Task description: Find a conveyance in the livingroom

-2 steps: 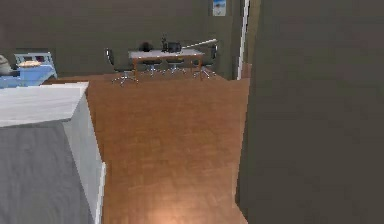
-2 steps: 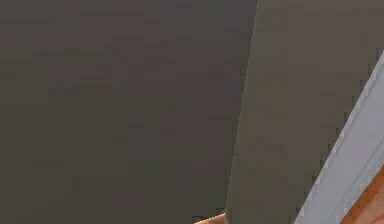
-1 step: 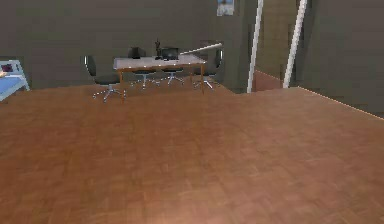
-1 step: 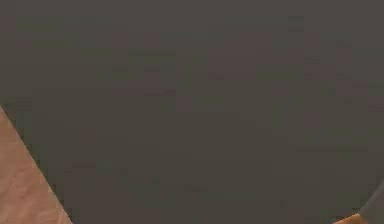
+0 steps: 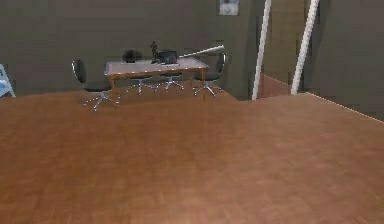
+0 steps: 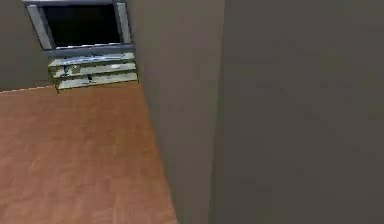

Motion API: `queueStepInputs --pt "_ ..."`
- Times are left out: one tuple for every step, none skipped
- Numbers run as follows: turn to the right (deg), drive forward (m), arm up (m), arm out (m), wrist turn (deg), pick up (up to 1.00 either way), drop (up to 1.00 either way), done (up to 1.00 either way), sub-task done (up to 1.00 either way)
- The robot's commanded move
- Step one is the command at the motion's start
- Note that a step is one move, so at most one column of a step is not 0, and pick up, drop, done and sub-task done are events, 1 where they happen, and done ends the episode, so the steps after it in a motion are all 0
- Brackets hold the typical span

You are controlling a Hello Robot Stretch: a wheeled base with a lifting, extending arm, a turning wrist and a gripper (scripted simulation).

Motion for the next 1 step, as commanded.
queueStepInputs --pt "-45.0 0.0 0.0 0.0 0.0 0.0 0.0 0.0 0.0"
